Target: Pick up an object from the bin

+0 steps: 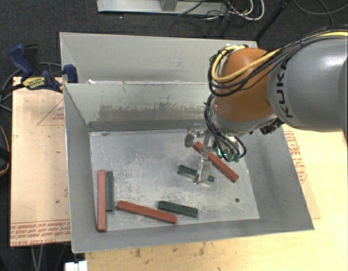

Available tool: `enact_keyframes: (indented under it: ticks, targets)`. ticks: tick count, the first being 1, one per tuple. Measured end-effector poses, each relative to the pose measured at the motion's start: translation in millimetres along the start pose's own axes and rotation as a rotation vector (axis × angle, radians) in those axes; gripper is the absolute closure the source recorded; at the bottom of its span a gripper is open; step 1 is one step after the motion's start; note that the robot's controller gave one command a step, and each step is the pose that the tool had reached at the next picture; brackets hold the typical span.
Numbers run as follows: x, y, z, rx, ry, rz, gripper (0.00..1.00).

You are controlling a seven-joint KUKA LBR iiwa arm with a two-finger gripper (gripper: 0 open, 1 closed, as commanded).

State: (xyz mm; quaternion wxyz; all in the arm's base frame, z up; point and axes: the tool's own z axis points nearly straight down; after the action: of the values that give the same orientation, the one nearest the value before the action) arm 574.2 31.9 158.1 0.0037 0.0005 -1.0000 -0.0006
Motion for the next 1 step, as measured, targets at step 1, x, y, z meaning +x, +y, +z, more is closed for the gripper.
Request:
enact_keyframes:
  ticks: [1]
  targets:
    - [-10.4,-59.7,88.2,0.001,-0.015,0.007,0.0]
